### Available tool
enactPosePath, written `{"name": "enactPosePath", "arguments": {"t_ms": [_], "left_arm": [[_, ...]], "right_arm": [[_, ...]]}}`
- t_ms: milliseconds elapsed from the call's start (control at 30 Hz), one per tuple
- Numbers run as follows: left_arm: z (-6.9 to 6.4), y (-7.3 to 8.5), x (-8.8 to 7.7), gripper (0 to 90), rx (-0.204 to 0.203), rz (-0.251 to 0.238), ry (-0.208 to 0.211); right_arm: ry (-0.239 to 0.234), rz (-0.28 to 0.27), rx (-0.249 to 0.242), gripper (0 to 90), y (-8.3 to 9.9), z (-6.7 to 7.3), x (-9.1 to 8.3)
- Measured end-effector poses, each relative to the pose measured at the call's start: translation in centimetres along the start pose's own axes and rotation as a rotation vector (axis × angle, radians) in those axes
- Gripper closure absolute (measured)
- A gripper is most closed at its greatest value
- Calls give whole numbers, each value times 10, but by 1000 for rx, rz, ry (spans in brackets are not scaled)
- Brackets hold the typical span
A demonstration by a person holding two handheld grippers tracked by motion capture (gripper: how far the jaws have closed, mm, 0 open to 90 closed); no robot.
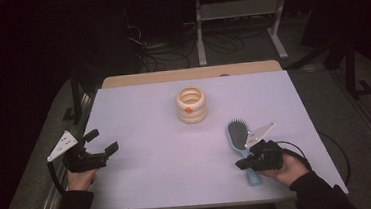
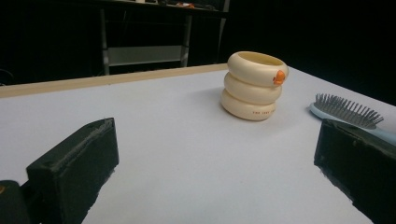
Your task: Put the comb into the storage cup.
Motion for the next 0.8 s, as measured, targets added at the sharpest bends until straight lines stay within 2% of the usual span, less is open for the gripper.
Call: {"name": "enactPosePath", "arguments": {"t_ms": [267, 533, 800], "left_arm": [[0, 0, 0, 0, 2, 0, 0], [0, 0, 0, 0, 3, 5, 1], [0, 0, 0, 0, 5, 6, 3]], "right_arm": [[19, 31, 19, 890, 3, -4, 2], [2, 58, 13, 890, 5, -6, 5], [-11, 115, 30, 890, 7, -6, 10]]}}
Point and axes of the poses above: each handheld gripper's, and its own axes: x roughly forward along the jaws, y roughly out of its underside, z roughly to its left, the point moved 1 cm from there along x, roughly forward along the jaws, and after that the axes turned 11 degrees about -x, right-handed, at the moved point
